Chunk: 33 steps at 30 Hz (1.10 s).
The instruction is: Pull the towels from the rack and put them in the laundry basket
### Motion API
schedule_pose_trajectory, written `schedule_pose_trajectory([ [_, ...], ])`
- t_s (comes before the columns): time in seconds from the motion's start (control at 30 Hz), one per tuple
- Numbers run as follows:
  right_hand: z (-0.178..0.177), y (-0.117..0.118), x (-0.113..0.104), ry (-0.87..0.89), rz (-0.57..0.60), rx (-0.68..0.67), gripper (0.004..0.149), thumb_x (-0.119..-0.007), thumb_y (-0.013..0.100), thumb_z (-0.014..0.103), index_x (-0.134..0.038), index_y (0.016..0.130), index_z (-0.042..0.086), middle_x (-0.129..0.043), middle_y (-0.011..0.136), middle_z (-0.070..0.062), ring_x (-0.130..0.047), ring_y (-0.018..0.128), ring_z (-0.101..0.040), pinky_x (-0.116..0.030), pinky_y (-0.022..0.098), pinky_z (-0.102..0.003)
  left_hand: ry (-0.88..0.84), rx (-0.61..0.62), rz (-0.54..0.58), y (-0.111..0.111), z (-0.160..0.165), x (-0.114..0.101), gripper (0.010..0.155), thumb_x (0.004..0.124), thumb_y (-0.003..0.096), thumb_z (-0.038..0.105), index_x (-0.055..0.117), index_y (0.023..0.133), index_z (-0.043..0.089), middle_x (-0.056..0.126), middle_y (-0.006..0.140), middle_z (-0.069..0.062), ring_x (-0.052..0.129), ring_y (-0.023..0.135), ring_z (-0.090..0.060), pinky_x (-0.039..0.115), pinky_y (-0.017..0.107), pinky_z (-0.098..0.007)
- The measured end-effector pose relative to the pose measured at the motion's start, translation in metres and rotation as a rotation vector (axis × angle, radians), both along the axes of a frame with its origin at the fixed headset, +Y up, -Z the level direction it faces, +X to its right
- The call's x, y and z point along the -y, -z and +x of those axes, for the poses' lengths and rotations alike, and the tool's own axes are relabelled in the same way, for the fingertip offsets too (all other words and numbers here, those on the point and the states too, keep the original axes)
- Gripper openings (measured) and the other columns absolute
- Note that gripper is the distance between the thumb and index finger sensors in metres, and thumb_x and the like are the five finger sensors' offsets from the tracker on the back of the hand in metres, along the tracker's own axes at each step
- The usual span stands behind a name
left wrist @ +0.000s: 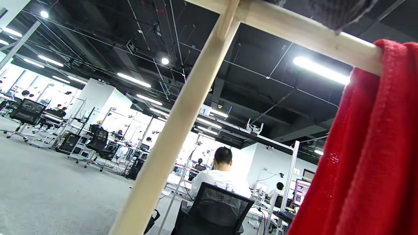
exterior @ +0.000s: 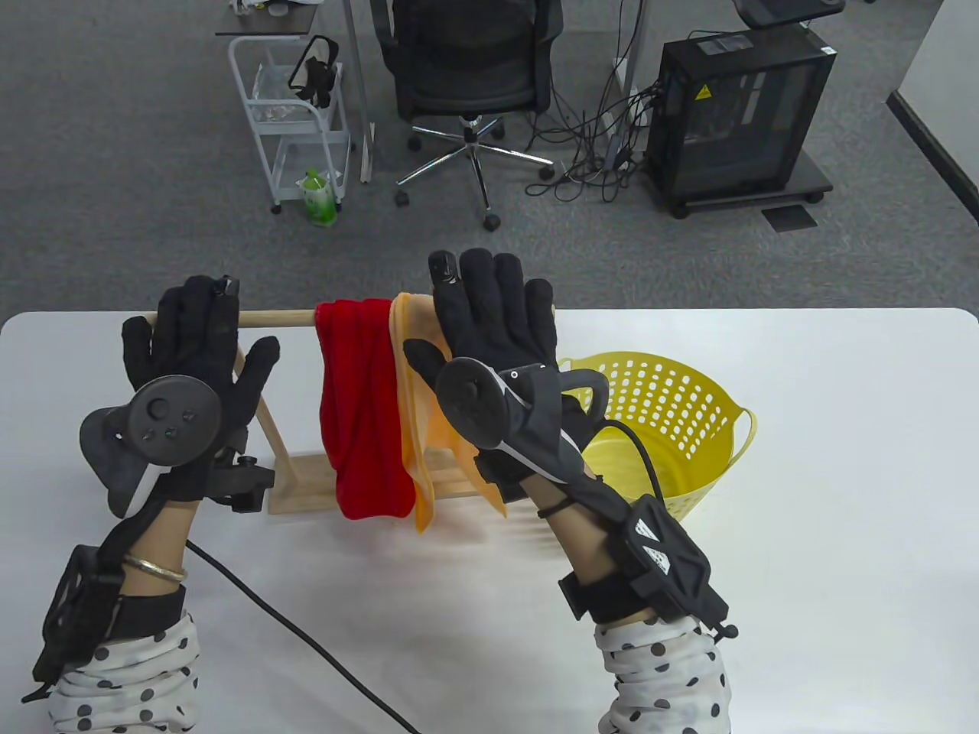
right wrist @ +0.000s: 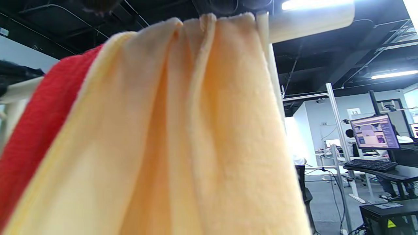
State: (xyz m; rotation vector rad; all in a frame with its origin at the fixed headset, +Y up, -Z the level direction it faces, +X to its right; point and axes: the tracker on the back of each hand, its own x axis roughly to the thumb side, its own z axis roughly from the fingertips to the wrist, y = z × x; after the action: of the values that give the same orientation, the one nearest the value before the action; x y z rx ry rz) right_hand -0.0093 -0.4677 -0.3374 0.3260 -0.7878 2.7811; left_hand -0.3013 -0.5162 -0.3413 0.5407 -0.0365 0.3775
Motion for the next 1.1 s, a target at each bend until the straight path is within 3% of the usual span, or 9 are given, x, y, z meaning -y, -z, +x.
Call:
schedule_pose_trajectory([
  [0.4, -0.011, 0.012, 0.011, -0.067, -0.042, 0.050, 0.080, -0.063, 0.055, 0.063, -0.036, 0.122, 0.028, -0.053, 0.123, -0.010, -0.040, 0.116, -0.038, -0.027, 0.086, -0.056, 0.015, -0.015, 0.000, 0.000, 0.001, 0.000, 0.072, 0.061, 0.0608, 0.060, 0.048, 0.125, 0.029, 0.041, 0.132, 0.004, 0.033, 0.123, -0.019, 0.013, 0.094, -0.050],
  [0.6, -0.012, 0.012, 0.008, -0.047, 0.022, 0.077, 0.055, -0.068, 0.058, 0.051, -0.066, 0.110, 0.035, -0.067, 0.115, -0.005, -0.052, 0.113, -0.034, -0.032, 0.085, -0.056, 0.018, -0.018, -0.002, 0.000, 0.002, 0.000, 0.071, 0.061, 0.0609, 0.060, 0.049, 0.124, 0.030, 0.041, 0.132, 0.005, 0.033, 0.123, -0.019, 0.014, 0.094, -0.050],
  [0.77, -0.012, 0.010, -0.002, -0.027, 0.021, 0.073, 0.045, -0.069, 0.059, 0.043, -0.076, 0.103, 0.032, -0.077, 0.109, 0.001, -0.064, 0.109, -0.027, -0.038, 0.085, -0.053, 0.017, -0.019, -0.007, 0.000, 0.002, 0.000, 0.071, 0.061, 0.0608, 0.060, 0.050, 0.124, 0.031, 0.042, 0.131, 0.005, 0.033, 0.123, -0.019, 0.014, 0.094, -0.050],
  [1.1, -0.004, 0.006, -0.018, -0.012, 0.072, 0.095, 0.045, -0.069, 0.060, 0.043, -0.077, 0.102, 0.031, -0.082, 0.104, 0.002, -0.074, 0.102, -0.025, -0.045, 0.084, -0.052, 0.036, -0.029, -0.014, 0.000, 0.003, -0.001, 0.060, 0.062, 0.0611, 0.059, 0.051, 0.120, 0.051, 0.040, 0.132, 0.005, 0.033, 0.123, -0.020, 0.013, 0.094, -0.051],
])
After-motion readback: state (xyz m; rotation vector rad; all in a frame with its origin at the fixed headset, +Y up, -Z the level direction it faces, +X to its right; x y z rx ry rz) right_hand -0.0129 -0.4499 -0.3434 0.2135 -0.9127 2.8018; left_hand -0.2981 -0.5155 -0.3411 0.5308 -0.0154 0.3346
